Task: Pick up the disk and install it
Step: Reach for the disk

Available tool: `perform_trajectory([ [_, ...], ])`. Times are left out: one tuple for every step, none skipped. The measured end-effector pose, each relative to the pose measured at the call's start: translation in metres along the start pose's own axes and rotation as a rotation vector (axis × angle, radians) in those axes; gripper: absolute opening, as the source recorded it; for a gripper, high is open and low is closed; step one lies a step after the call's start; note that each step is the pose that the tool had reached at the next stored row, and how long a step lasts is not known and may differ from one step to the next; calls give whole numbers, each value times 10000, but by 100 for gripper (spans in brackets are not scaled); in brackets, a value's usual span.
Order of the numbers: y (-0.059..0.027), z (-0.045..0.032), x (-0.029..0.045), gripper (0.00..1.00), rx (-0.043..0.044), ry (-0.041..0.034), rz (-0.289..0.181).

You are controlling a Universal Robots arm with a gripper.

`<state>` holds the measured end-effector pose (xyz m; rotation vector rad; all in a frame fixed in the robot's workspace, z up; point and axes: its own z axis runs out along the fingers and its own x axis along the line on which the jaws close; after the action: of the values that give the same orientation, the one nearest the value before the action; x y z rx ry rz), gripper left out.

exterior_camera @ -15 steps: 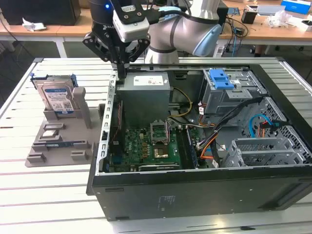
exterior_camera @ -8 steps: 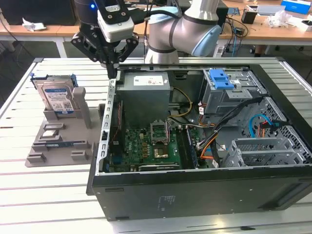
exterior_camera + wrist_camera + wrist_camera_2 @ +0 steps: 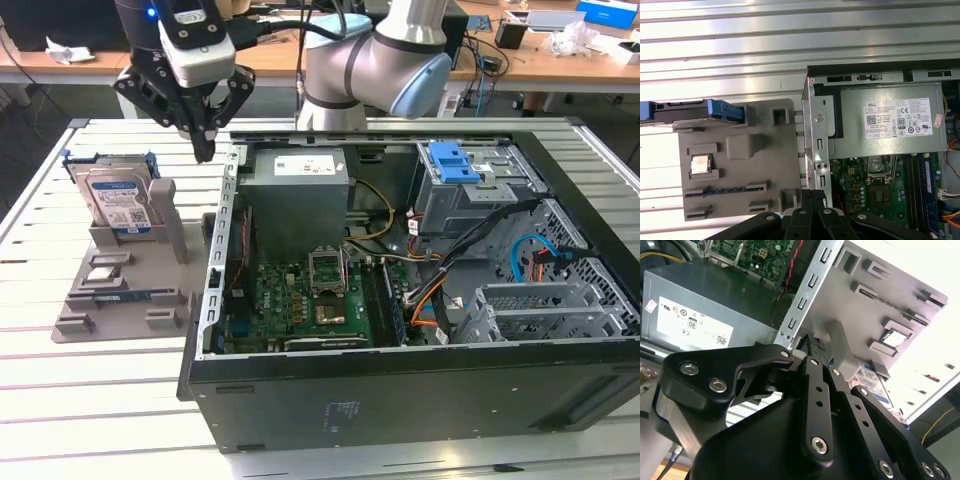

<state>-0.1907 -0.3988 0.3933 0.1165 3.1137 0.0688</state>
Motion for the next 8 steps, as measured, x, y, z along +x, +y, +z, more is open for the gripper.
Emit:
perform_trajectory([
  [-2,-1,29,11,0,0,1],
  [-3,-1,49,11,0,0,1],
  [-6,-2,78,11,0,0,1],
  [-7,-2,96,11,0,0,1],
  [-9,-3,114,11,0,0,0],
  [-10,-4,138,11,0,0,0],
  [-12,-4,159,11,0,0,0],
  [-14,-5,190,11,0,0,0],
])
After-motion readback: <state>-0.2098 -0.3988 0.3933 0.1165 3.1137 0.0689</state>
